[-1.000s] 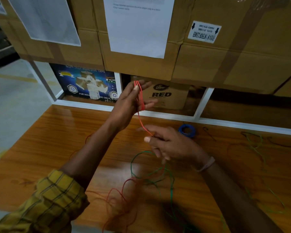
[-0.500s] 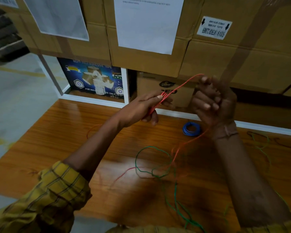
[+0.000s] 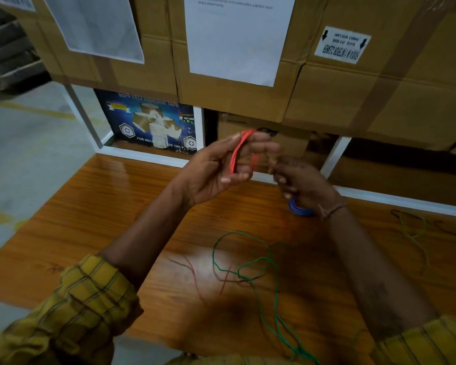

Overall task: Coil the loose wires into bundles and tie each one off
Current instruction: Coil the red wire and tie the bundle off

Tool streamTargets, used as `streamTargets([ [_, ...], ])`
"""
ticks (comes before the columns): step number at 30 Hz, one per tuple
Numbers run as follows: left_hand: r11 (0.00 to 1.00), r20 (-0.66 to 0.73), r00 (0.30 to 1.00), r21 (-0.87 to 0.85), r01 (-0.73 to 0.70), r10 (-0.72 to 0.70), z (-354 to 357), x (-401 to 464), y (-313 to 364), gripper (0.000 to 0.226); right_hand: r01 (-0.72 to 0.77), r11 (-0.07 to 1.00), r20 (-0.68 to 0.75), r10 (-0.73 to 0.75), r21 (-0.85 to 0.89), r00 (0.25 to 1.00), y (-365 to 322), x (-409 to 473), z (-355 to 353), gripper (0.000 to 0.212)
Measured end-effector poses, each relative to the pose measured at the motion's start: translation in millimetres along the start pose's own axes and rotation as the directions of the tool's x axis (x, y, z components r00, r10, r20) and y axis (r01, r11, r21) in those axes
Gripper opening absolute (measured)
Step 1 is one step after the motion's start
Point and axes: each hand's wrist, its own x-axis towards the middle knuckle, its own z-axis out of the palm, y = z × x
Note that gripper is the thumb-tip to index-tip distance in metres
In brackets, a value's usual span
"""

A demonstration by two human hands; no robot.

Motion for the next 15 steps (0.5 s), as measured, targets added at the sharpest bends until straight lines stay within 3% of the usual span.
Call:
streamTargets([
  [4, 0.981, -0.101, 0.983, -0.106, -0.163, 0.152, -2.8, 17.3, 0.3, 0.051, -0.068, 0.993, 0.057, 0.073, -0.095, 0.996, 12.0, -13.5, 34.2, 0.049],
  [8, 0.971, -0.310, 0.929, -0.056, -0.230, 0.202, -10.3, 31.3, -0.5, 0.045, -0.096, 0.974, 0.138, 0.126, -0.207, 0.982, 19.1, -30.3, 58.5, 0.046],
  [11, 0.944, -0.383, 0.896, 0.312, -0.102, 0.223, -17.9, 35.0, -4.7, 0.045, 0.002, 0.958, 0.268, 0.078, -0.285, 0.960, 13.5, -37.5, 59.0, 0.030],
  [13, 0.789, -0.349, 0.898, 0.614, 0.003, 0.268, -25.8, 32.6, -10.9, 0.045, 0.092, 0.962, 0.340, 0.001, -0.257, 0.940, 2.5, -41.7, 51.0, 0.027],
  [15, 0.584, -0.283, 0.915, 0.809, 0.067, 0.288, -30.4, 28.4, -14.9, 0.042, 0.168, 0.975, 0.347, -0.109, -0.144, 0.931, -11.5, -45.2, 38.9, 0.028],
])
